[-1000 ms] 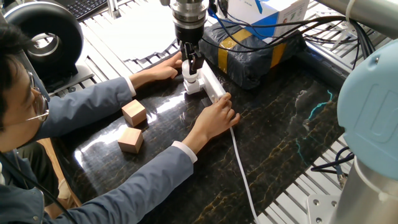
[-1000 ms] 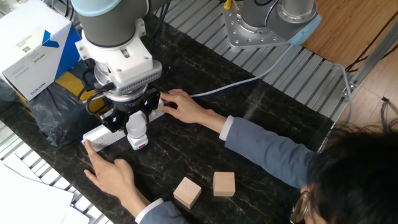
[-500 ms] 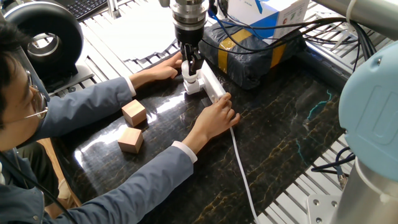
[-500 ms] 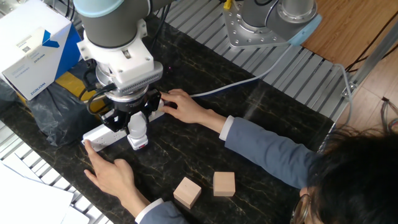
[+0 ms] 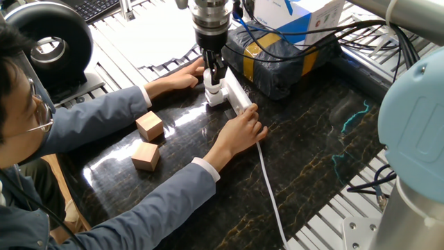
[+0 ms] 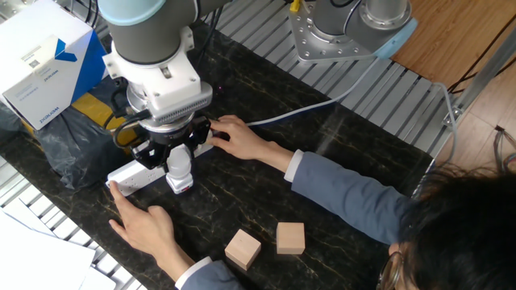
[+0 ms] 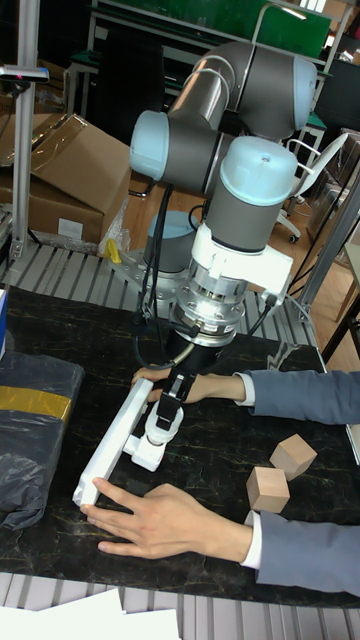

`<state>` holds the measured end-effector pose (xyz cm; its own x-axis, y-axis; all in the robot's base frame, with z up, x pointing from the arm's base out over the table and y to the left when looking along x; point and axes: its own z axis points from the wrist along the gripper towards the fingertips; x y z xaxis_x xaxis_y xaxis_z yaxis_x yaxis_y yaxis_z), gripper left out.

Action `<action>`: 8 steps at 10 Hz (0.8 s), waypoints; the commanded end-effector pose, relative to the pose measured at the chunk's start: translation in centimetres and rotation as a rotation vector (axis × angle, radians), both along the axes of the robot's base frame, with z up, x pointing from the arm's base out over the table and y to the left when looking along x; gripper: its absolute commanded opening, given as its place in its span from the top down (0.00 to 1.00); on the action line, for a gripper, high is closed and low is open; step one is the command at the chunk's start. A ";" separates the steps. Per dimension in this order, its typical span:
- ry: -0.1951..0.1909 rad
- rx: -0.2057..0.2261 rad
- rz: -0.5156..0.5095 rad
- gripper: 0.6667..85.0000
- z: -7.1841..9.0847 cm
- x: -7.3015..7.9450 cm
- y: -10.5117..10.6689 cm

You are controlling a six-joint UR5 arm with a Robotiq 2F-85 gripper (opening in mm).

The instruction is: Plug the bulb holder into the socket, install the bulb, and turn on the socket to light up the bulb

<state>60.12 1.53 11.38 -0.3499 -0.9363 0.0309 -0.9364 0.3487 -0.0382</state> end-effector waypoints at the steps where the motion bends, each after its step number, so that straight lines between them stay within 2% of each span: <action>1: -0.002 -0.036 -0.065 0.88 0.9 0.3 -0.5; 3: -0.005 -0.028 -0.105 0.90 0.8 0.6 -0.4; 5: -0.016 -0.026 -0.147 0.97 0.7 0.8 -0.4; 8: -0.020 0.008 -0.228 1.00 0.4 0.8 -0.1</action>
<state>60.86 1.11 11.85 -0.4950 -0.8678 0.0430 -0.8683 0.4922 -0.0620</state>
